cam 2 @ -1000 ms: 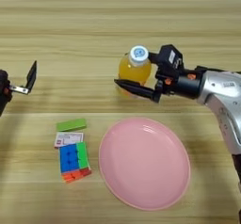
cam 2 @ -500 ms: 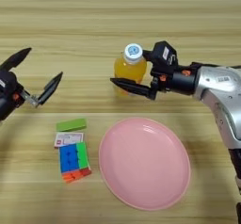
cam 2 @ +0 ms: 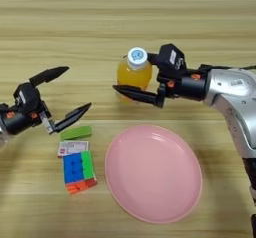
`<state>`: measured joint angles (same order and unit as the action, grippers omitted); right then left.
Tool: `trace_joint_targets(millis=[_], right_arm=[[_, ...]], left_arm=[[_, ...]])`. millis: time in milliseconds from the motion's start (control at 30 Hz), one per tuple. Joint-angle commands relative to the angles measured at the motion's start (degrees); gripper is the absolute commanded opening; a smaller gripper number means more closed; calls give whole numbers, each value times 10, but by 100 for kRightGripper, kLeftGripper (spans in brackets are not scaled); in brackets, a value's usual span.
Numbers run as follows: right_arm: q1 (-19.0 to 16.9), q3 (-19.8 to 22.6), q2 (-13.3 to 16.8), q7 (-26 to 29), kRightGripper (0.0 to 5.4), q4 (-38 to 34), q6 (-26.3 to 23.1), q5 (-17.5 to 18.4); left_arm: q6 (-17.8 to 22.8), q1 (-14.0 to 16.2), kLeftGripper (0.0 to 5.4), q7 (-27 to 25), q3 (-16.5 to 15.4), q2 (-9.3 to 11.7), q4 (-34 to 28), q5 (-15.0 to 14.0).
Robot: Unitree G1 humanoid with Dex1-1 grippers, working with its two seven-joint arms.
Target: Move the objects on the table
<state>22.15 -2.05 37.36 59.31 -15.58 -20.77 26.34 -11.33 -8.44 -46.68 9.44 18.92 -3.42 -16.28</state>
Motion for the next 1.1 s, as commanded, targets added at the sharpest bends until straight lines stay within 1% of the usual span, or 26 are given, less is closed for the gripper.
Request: trace_joint_targets(millis=[33, 167, 300, 433, 800, 967, 1100], right_arm=[[14, -1, 3, 9, 352, -19, -4, 12], [12, -2, 1, 11, 352, -19, -3, 11], [8, -7, -1, 14, 352, -29, -6, 15], [1, -14, -7, 13, 352, -36, -8, 18], [-9, -41, -28, 11, 352, -50, -11, 21], [-14, -47, -39, 9, 352, -57, -11, 24], [-16, -49, -45, 7, 352, -62, -11, 22]], left_arm=[[14, -11, 540, -11, 14, -2, -5, 0], [22, -14, 540, -32, 30, -2, -8, -4], [24, -25, 540, -34, 42, -11, 0, 5], [30, -27, 540, -41, 57, -13, -3, 8], [26, -51, 540, -37, 85, -42, 22, 25], [25, -69, 540, -35, 100, -60, 38, 36], [22, -76, 540, -40, 105, -66, 51, 37]])
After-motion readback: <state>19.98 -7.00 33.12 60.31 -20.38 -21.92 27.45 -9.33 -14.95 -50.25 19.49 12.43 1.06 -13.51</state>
